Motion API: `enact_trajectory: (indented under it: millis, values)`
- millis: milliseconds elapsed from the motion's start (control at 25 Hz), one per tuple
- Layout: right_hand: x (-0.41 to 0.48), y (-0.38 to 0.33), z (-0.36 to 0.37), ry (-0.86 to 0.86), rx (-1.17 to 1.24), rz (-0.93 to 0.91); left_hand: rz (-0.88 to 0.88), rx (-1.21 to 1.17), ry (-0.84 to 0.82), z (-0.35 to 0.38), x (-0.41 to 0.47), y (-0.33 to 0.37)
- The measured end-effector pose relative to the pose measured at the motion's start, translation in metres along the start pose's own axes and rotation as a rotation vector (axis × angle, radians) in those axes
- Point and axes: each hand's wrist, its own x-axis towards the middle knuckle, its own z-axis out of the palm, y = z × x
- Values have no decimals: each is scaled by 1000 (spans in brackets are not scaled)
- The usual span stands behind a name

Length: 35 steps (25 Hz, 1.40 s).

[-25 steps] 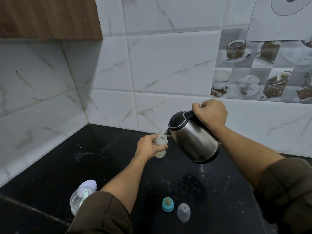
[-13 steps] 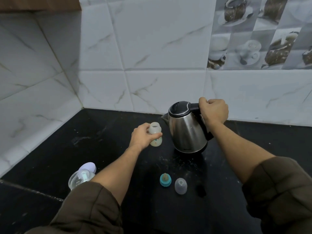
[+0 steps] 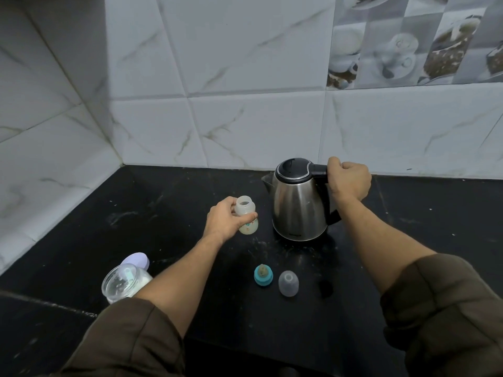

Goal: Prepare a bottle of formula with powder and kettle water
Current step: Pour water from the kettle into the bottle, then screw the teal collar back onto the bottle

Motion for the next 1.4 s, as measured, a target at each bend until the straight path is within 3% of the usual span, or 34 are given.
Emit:
enact_trajectory:
  millis: [320,480,560,640,720,800,880,1000,1120,1280,1400]
  values:
    - [8,16,0,-43,75,12,-16,-18,33,2,-4,-8]
    - [7,10,-3,-100,-30,-12,-9,-19,40,-1,-5,-1]
    - [1,0,-2,6,-137,-137,-4,-19,57,-6,-7,4]
    - [-12,-17,-1,146,-196,-405,-1,-12,75,-12,-10,8]
    - [-27,-36,2,139,-196,-665,0,-4,100,-18,-14,10]
    - [-44,-52,6,-11,-205,-802,-2,0,120,-24,-21,11]
    - [-66,-63,11,-267,-302,-851,-7,13,137,-30,-30,9]
    - [-101,-64,19,-671,-562,-865,-21,18,170,-40,-42,1]
    - [-126,-50,26,-954,-807,-792,-43,22,188,-47,-56,-11]
    - [-148,-23,35,-1133,-993,-682,-57,30,181,-46,-76,-28]
    - [-162,-5,42,-1190,-1120,-706,-72,11,176,-41,-85,-39]
